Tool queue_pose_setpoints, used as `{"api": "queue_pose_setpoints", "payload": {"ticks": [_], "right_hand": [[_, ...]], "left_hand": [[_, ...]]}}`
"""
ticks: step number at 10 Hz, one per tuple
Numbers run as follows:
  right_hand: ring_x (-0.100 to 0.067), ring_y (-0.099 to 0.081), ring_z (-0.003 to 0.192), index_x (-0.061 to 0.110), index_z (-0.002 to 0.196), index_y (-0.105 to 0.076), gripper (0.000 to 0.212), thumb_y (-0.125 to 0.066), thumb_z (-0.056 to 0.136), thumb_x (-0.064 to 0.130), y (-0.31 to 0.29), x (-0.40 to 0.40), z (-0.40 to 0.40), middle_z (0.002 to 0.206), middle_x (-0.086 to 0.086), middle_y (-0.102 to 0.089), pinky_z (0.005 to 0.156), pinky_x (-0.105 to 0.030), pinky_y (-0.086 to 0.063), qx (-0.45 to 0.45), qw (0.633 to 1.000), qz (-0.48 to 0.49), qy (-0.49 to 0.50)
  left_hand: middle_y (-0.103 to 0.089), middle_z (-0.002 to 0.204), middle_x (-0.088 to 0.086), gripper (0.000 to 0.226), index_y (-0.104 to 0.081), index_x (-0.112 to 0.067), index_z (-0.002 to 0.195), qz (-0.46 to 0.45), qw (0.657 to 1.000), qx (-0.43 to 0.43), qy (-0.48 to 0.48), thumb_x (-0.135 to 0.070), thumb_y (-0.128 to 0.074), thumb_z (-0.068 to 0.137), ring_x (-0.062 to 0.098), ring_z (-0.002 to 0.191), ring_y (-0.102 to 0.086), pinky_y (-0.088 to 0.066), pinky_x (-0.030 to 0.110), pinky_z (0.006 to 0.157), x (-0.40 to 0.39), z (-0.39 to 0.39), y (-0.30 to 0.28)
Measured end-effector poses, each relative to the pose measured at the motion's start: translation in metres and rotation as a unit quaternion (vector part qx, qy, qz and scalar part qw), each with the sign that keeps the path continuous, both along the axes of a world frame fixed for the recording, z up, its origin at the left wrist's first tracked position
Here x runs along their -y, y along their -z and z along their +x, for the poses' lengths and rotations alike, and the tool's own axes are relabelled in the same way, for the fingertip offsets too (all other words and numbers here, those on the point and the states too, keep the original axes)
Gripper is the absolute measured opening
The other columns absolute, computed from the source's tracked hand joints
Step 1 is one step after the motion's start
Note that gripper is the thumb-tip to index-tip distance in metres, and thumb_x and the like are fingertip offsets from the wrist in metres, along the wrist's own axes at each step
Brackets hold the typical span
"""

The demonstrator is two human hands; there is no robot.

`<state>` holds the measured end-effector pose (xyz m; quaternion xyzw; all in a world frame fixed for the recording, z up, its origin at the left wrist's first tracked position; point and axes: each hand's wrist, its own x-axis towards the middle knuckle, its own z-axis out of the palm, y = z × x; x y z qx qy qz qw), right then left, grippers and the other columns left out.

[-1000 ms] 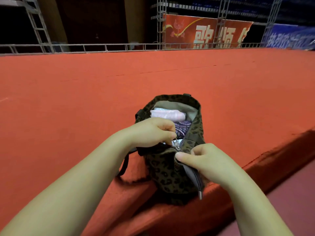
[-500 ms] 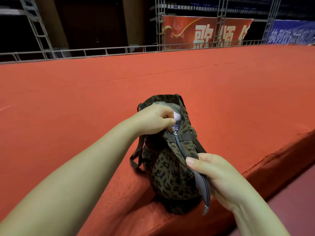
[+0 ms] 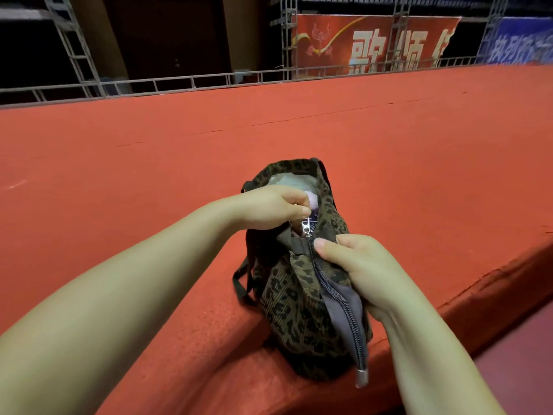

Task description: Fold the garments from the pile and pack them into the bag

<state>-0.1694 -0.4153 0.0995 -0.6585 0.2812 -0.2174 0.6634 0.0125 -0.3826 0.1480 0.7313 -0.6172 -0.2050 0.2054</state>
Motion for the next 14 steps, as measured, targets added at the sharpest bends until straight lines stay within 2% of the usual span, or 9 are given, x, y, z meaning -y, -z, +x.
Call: {"api": "queue_pose_setpoints", "payload": {"ticks": [1, 2, 3, 4, 5, 7, 9, 11, 14], "right_hand": [[-0.032, -0.054, 0.075, -0.020, 0.095, -0.050, 0.074, -0.070, 0.061, 0.043, 0.002, -0.005, -0.010, 0.089, -0.040, -0.061, 0.069, -0.044, -0.038, 0.030, 1.000, 0.001, 0.009], [-0.036, -0.059, 0.077, -0.015, 0.091, -0.057, 0.069, -0.070, 0.060, 0.045, 0.009, -0.010, -0.024, 0.097, -0.038, -0.063, 0.071, -0.046, -0.040, 0.007, 1.000, 0.008, -0.006], [-0.030, -0.056, 0.071, -0.009, 0.082, -0.058, 0.070, -0.075, 0.059, 0.054, 0.008, -0.010, -0.035, 0.086, -0.030, -0.068, 0.067, -0.047, -0.041, -0.061, 0.997, -0.021, -0.052], [-0.017, -0.040, 0.054, 0.009, 0.065, -0.053, 0.058, -0.061, 0.073, 0.066, -0.014, 0.004, -0.033, 0.059, -0.006, -0.047, 0.058, -0.035, -0.029, -0.181, 0.969, -0.165, -0.045], [-0.020, -0.043, 0.053, 0.011, 0.065, -0.050, 0.063, -0.050, 0.073, 0.073, -0.041, 0.025, -0.009, 0.057, 0.000, -0.049, 0.056, -0.031, -0.031, -0.226, 0.929, -0.284, 0.070], [-0.017, -0.039, 0.050, 0.013, 0.061, -0.042, 0.048, -0.062, 0.084, 0.051, -0.034, 0.050, 0.048, 0.058, 0.001, -0.044, 0.049, -0.029, -0.027, -0.289, 0.913, -0.287, -0.012], [-0.027, -0.063, 0.068, 0.011, 0.077, -0.063, 0.028, -0.073, 0.077, 0.037, -0.019, 0.059, 0.038, 0.080, -0.020, -0.071, 0.073, -0.045, -0.051, -0.142, 0.983, -0.113, -0.037], [-0.025, -0.064, 0.058, 0.007, 0.075, -0.063, 0.020, -0.070, 0.082, 0.025, -0.005, 0.060, 0.029, 0.071, -0.016, -0.069, 0.065, -0.033, -0.049, -0.103, 0.993, -0.018, -0.053], [-0.018, -0.039, 0.041, 0.013, 0.065, -0.050, 0.050, -0.057, 0.084, 0.059, -0.048, 0.072, 0.048, 0.053, 0.001, -0.046, 0.048, -0.023, -0.026, -0.266, 0.937, -0.227, 0.015]], "left_hand": [[-0.055, 0.071, -0.008, 0.022, -0.055, -0.018, 0.073, -0.005, 0.999, 0.042, 0.020, -0.026, -0.052, 0.093, 0.009, 0.067, -0.049, -0.038, 0.024, 0.064, 0.009, 0.001, -0.010], [-0.060, 0.072, -0.010, 0.021, -0.054, -0.019, 0.072, 0.009, 0.996, 0.087, 0.014, -0.021, -0.051, 0.093, 0.010, 0.068, -0.055, -0.040, 0.016, 0.058, 0.016, 0.011, -0.014], [-0.065, 0.091, 0.007, 0.019, -0.057, -0.013, 0.081, -0.017, 0.994, 0.101, -0.024, -0.024, -0.050, 0.094, 0.026, 0.086, -0.061, -0.048, 0.037, 0.077, 0.025, 0.030, -0.013], [-0.061, 0.091, 0.006, 0.020, -0.051, -0.023, 0.076, -0.033, 0.993, 0.113, -0.030, -0.028, -0.049, 0.095, 0.024, 0.086, -0.057, -0.046, 0.038, 0.075, 0.035, 0.042, -0.010], [-0.057, 0.091, 0.001, 0.021, -0.048, -0.030, 0.075, -0.047, 0.992, 0.114, -0.017, -0.031, -0.048, 0.096, 0.021, 0.086, -0.054, -0.044, 0.037, 0.075, 0.043, 0.045, -0.007], [-0.050, 0.079, -0.011, 0.016, -0.050, -0.024, 0.081, -0.092, 0.988, 0.124, -0.020, -0.029, -0.048, 0.096, 0.011, 0.075, -0.048, -0.037, 0.028, 0.063, 0.048, 0.051, 0.001], [-0.055, 0.084, -0.005, 0.013, -0.049, -0.023, 0.084, -0.167, 0.964, 0.133, -0.156, -0.028, -0.046, 0.096, 0.025, 0.092, -0.054, -0.043, 0.039, 0.084, 0.066, 0.080, 0.014], [-0.060, 0.100, 0.005, 0.015, -0.055, -0.017, 0.088, -0.216, 0.922, 0.037, -0.319, -0.029, -0.048, 0.095, 0.029, 0.099, -0.054, -0.040, 0.034, 0.078, 0.086, 0.106, 0.016], [-0.051, 0.127, 0.001, 0.045, -0.041, -0.021, 0.133, -0.143, 0.956, -0.136, -0.216, -0.045, -0.045, 0.095, 0.022, 0.108, -0.059, -0.043, 0.033, 0.082, 0.033, 0.072, 0.024]]}}
